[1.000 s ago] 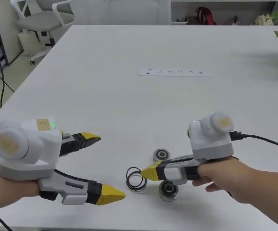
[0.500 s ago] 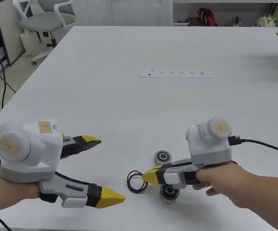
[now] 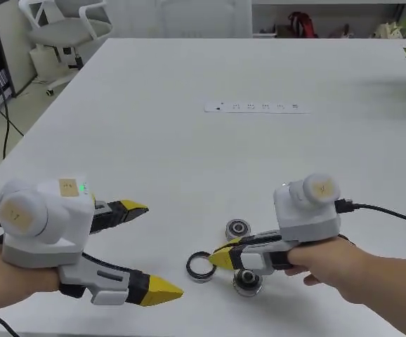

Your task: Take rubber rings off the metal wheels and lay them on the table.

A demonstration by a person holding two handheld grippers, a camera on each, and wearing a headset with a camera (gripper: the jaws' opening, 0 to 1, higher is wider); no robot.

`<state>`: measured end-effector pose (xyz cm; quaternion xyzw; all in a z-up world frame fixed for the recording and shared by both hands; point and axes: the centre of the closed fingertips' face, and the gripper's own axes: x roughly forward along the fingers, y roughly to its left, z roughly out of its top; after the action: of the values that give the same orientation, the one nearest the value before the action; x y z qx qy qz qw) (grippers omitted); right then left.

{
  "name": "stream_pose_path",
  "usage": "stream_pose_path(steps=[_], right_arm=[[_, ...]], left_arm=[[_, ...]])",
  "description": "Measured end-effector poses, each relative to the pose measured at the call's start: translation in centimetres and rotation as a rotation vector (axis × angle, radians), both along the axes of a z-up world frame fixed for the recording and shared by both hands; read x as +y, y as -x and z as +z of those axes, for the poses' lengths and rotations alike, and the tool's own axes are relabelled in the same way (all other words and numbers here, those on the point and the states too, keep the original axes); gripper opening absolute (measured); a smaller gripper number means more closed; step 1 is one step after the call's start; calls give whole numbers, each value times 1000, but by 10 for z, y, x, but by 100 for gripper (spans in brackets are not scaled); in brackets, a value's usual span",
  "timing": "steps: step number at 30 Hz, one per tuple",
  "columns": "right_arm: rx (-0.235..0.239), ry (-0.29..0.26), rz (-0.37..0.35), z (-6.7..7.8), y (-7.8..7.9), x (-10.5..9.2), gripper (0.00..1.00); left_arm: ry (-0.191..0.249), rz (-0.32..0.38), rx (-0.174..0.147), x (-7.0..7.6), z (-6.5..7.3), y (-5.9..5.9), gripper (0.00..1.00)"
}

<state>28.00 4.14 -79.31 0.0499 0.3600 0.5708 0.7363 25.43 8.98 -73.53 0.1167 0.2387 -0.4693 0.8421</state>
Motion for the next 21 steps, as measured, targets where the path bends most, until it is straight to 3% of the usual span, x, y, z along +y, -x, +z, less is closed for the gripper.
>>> stream_pose_path(steps=[14, 21], right_arm=[[-40, -28, -11, 19, -5, -5, 20], [-66, -112, -85, 47, -19, -16, 26]], left_arm=[[2, -8, -2, -3, 2, 1, 89], [-2, -9, 2, -4, 2, 0, 90]])
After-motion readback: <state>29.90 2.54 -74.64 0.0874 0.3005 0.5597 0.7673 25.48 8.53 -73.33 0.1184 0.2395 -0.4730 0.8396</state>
